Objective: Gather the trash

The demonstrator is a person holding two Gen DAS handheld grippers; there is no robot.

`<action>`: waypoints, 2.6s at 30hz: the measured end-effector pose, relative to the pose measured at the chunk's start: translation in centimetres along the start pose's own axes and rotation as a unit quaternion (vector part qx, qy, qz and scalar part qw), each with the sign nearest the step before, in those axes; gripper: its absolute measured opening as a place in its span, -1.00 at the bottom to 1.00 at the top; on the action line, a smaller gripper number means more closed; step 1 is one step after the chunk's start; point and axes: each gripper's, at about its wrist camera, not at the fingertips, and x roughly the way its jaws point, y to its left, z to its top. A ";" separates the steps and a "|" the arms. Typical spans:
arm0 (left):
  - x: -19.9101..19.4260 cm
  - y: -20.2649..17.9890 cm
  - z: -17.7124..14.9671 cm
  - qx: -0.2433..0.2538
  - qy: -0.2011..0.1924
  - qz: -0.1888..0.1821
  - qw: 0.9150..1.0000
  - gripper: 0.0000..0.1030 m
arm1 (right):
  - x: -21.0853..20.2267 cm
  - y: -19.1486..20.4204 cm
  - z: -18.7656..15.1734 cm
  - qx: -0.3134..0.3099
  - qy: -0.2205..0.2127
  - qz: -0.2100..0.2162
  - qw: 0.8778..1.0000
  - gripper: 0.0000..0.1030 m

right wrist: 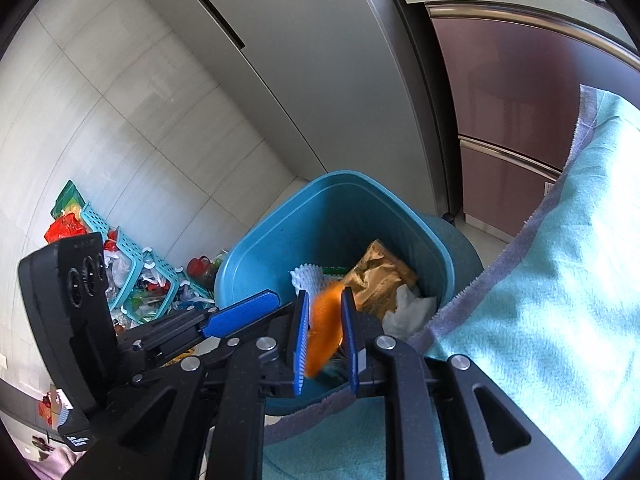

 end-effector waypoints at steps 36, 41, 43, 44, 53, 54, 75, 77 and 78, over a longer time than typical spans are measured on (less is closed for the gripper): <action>-10.8 -14.6 -5.7 0.157 -0.189 -0.048 0.968 0.89 | -22.6 -4.7 -16.4 0.039 -0.314 -0.235 0.919 0.87; -11.4 -17.9 -6.5 0.177 -0.209 -0.062 0.960 0.89 | -25.4 -5.8 -19.3 0.053 -0.350 -0.294 0.888 0.87; -11.7 -18.9 -6.8 0.183 -0.219 -0.068 0.956 0.89 | -26.4 -5.9 -20.4 0.056 -0.363 -0.309 0.877 0.87; -11.8 -19.4 -7.0 0.186 -0.223 -0.068 0.955 0.89 | -26.9 -5.9 -21.0 0.057 -0.370 -0.316 0.872 0.87; -12.8 -21.9 -8.1 0.200 -0.246 -0.090 0.944 0.89 | -29.0 -5.8 -23.8 0.069 -0.403 -0.351 0.842 0.87; -12.8 -22.0 -8.2 0.201 -0.247 -0.090 0.944 0.89 | -29.2 -5.9 -24.0 0.071 -0.407 -0.352 0.840 0.87; -13.7 -22.7 -9.2 0.201 -0.279 -0.088 0.935 0.89 | -30.4 -5.0 -25.7 0.075 -0.432 -0.394 0.808 0.87; -13.7 -22.7 -9.3 0.203 -0.282 -0.084 0.934 0.89 | -30.5 -5.0 -25.8 0.077 -0.433 -0.396 0.806 0.87; -13.8 -22.7 -9.4 0.204 -0.283 -0.084 0.933 0.89 | -30.5 -5.0 -25.9 0.077 -0.434 -0.396 0.806 0.87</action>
